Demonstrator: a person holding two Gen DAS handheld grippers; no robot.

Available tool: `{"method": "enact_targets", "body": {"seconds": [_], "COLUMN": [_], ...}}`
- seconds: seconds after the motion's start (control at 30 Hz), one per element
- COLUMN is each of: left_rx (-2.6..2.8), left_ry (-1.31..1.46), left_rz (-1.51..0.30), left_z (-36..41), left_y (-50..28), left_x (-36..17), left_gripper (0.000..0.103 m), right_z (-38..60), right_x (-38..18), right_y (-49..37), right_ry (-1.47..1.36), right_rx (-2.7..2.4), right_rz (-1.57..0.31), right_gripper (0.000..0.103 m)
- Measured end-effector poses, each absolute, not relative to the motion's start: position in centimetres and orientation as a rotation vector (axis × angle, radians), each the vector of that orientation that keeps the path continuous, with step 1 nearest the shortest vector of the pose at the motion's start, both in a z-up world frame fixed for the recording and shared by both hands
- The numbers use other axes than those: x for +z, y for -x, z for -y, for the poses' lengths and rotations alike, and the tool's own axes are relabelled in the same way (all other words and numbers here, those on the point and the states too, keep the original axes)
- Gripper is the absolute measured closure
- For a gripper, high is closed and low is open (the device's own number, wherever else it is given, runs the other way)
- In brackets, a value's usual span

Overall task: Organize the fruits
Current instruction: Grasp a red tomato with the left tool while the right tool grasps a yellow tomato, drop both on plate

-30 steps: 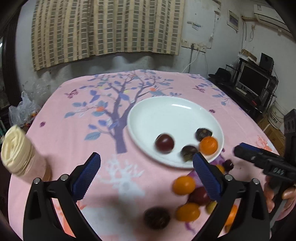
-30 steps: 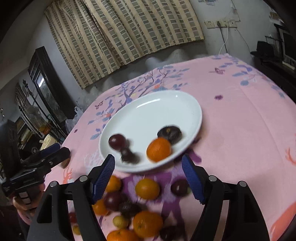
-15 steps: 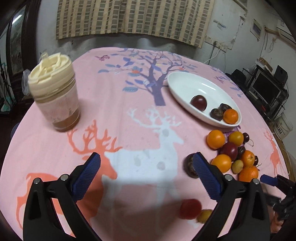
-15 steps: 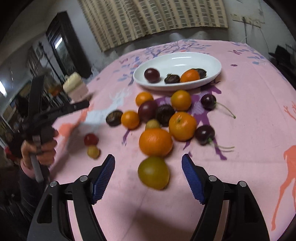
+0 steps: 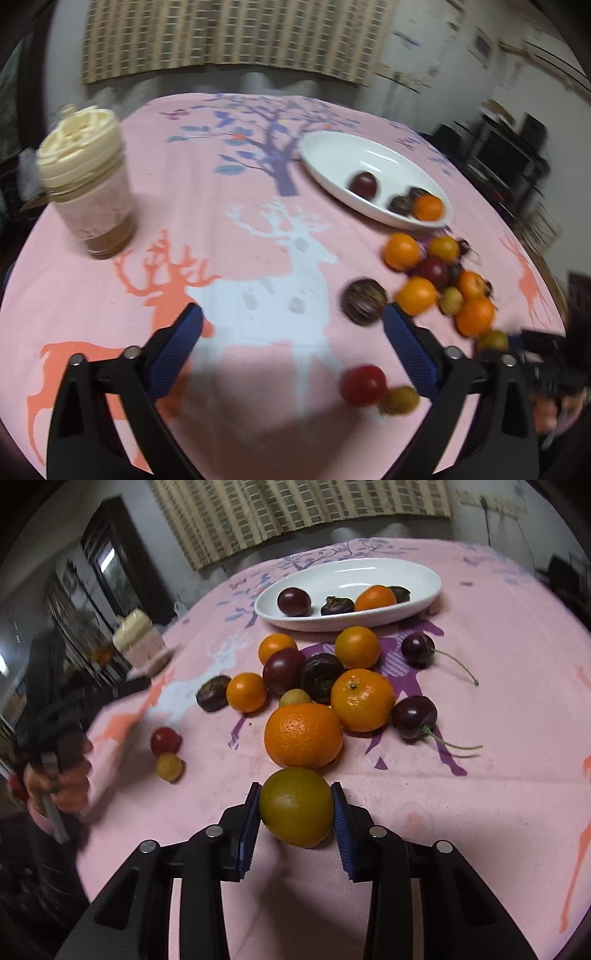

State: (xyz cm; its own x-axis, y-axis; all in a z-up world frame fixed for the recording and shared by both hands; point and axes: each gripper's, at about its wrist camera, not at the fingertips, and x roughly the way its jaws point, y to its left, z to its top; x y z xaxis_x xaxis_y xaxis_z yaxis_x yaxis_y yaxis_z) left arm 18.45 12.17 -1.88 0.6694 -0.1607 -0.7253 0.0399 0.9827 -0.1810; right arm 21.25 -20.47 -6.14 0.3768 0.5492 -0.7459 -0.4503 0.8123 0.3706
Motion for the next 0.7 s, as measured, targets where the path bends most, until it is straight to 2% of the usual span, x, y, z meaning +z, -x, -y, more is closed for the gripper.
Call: {"method": "enact_targets", "body": {"seconds": [0.07, 0.17, 0.27, 0.6, 0.7], "left_rx": [-0.21, -0.262, -0.294, -0.337, -0.338], "left_ry": [0.138, 0.095, 0.064, 0.033, 0.049], "left_rz": [-0.862, -0.892, -0.901, -0.942, -0.945], "left_z": [-11.2, -9.9, -9.0, -8.3, -8.4], "left_y": [-18.1, -17.7, -17.4, -17.0, -16.8], "left_x": [-2.4, -3.2, -3.6, -4.7, -4.8], "left_gripper": [0.042, 0.049, 0.05, 0.068, 0.069], "right_z": [20.7, 20.6, 20.7, 20.9, 21.0], "right_x": [-6.1, -6.1, -6.1, -6.1, -6.1], "right_y": [-21.3, -21.3, -21.4, -21.4, -21.4], "right_ry": [-0.121, -0.118, -0.135, -0.152, -0.154], "right_rx": [0.631, 0.63, 0.634, 0.635, 0.637], "right_rz": [-0.996, -0.996, -0.996, -0.991, -0.989], "right_gripper": [0.066, 0.066, 0.066, 0.065, 0.065]}}
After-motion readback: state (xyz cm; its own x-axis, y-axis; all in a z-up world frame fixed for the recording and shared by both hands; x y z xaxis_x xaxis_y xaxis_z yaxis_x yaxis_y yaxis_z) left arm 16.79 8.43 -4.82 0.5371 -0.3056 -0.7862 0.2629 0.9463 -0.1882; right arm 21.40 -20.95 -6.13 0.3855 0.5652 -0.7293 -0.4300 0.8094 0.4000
